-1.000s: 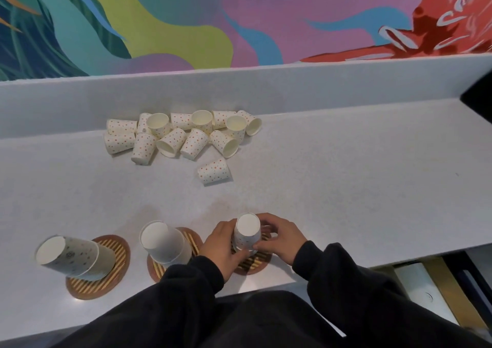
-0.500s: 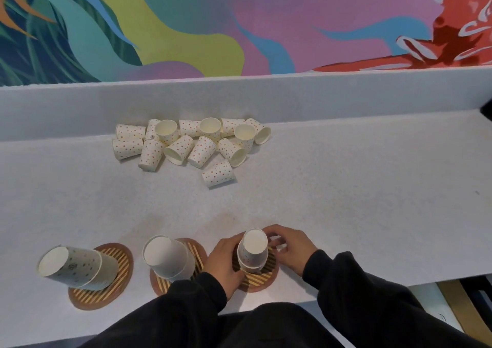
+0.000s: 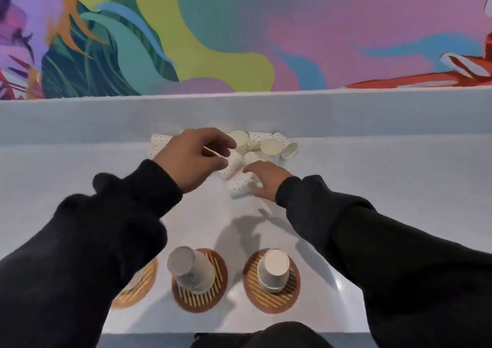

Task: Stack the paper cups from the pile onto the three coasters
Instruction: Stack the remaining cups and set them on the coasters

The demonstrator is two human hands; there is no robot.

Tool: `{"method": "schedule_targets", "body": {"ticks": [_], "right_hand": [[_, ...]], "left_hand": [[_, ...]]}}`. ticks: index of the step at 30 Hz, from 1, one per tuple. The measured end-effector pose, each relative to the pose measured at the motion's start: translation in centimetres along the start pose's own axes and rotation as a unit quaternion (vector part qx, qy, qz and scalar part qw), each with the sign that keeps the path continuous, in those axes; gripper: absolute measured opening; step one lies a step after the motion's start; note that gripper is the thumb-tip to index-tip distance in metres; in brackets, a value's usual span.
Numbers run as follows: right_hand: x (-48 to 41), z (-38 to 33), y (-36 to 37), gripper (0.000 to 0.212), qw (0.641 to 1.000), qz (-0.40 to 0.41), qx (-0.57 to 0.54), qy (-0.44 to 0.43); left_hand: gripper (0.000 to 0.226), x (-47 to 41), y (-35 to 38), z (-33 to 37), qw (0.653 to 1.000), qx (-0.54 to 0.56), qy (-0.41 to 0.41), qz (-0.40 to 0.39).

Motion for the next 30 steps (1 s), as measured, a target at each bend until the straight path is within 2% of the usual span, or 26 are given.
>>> {"method": "schedule_targets", "body": {"ticks": [4, 7, 10, 13, 16, 18, 21, 23, 26, 30], "right_hand": [[-4.2, -2.6, 2.0, 0.054, 0.992, -0.034, 0.116, -0.034], [-4.7, -3.2, 3.4, 0.054, 0.977, -0.038, 0.207, -0.025], [-4.3, -2.9, 4.5, 0.048, 0.976, -0.029, 0.217, 0.007], [-3.2, -2.1, 4.9, 0.041, 0.971, -0.036, 0.237, 0.003], [-2.2, -1.3, 5.2, 0.036, 0.975, -0.029, 0.22, 0.001], [-1.6, -0.5, 5.3, 0.035, 0.977, -0.024, 0.211, 0.002], [-1.2, 0.3, 5.0, 0.038, 0.983, -0.02, 0.183, 0.02], [-1.0, 0.9, 4.9, 0.041, 0.985, -0.023, 0.164, 0.044], [-0.4, 1.9, 4.4, 0.036, 0.988, -0.017, 0.128, 0.08], [0.0, 2.9, 3.8, 0.036, 0.99, -0.018, 0.096, 0.105]], "left_hand": [[0.03, -6.3, 1.0, -4.7, 0.996, -0.079, -0.05, -0.005], [0.035, -9.2, 3.4, -8.4, 0.99, -0.025, -0.129, -0.051], [0.044, -11.4, 5.7, -11.3, 0.981, -0.005, -0.182, -0.061], [0.054, -13.3, 7.7, -13.6, 0.98, -0.089, -0.169, -0.062], [0.063, -14.3, 9.9, -15.2, 0.966, -0.212, -0.119, -0.086], [0.067, -14.5, 11.6, -16.0, 0.948, -0.288, -0.092, -0.093], [0.065, -14.6, 13.0, -16.8, 0.914, -0.373, -0.099, -0.127], [0.053, -14.7, 13.6, -17.4, 0.898, -0.401, -0.103, -0.15], [0.044, -14.8, 14.0, -18.0, 0.898, -0.41, -0.086, -0.133], [0.066, -15.3, 13.8, -18.3, 0.925, -0.361, -0.082, -0.089]]}}
Point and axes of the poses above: each hand's wrist, its own x-axis away from the middle knuckle, its own y-axis out of the palm, z = x × y, the point moved 3 cm from there along -x, towards the middle knuckle, and after that the axes turned 6 degrees about z, right-handed, at the moved point
